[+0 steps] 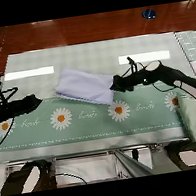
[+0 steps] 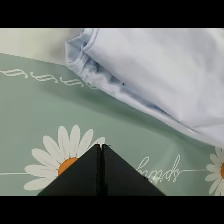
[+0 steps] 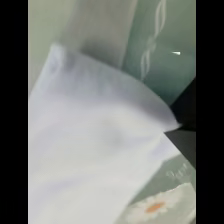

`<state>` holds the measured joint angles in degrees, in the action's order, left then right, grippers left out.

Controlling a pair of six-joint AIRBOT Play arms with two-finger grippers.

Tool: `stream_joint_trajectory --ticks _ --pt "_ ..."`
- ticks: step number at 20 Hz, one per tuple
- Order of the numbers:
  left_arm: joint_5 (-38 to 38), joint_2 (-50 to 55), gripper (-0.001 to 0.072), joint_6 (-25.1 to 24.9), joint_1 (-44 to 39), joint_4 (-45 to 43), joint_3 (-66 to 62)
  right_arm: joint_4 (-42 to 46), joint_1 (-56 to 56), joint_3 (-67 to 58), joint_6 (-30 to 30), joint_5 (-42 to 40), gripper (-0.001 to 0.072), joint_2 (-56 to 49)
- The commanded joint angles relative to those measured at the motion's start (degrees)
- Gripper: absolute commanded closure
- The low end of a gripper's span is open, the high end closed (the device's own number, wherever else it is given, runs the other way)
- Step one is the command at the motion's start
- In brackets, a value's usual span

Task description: Fold the shirts.

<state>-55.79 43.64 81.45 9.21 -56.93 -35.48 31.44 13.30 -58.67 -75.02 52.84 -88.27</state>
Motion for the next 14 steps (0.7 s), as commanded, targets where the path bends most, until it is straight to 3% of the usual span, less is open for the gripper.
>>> stream_joint_trajectory --ticks 1,5,8,14 --pt "0.1 0.0 0.0685 0.0 0.0 0.0 0.0 12.4 -0.3 -13.3 -5.4 7.5 0.0697 2.4" --pt "-0.3 0.0 0.0685 -2.4 0.0 0.0 0.0 26.8 -8.3 -34.3 -17.0 20.1 0.0697 6.3" --pt "-0.2 0.0 0.0685 -2.4 0.0 0.1 0.0 28.4 -15.7 -42.4 -18.7 30.3 0.0697 8.8" --pt "1.5 0.0 0.0685 -3.9 0.0 3.5 -0.1 32.7 -33.2 -44.0 -21.5 40.1 0.0697 18.7"
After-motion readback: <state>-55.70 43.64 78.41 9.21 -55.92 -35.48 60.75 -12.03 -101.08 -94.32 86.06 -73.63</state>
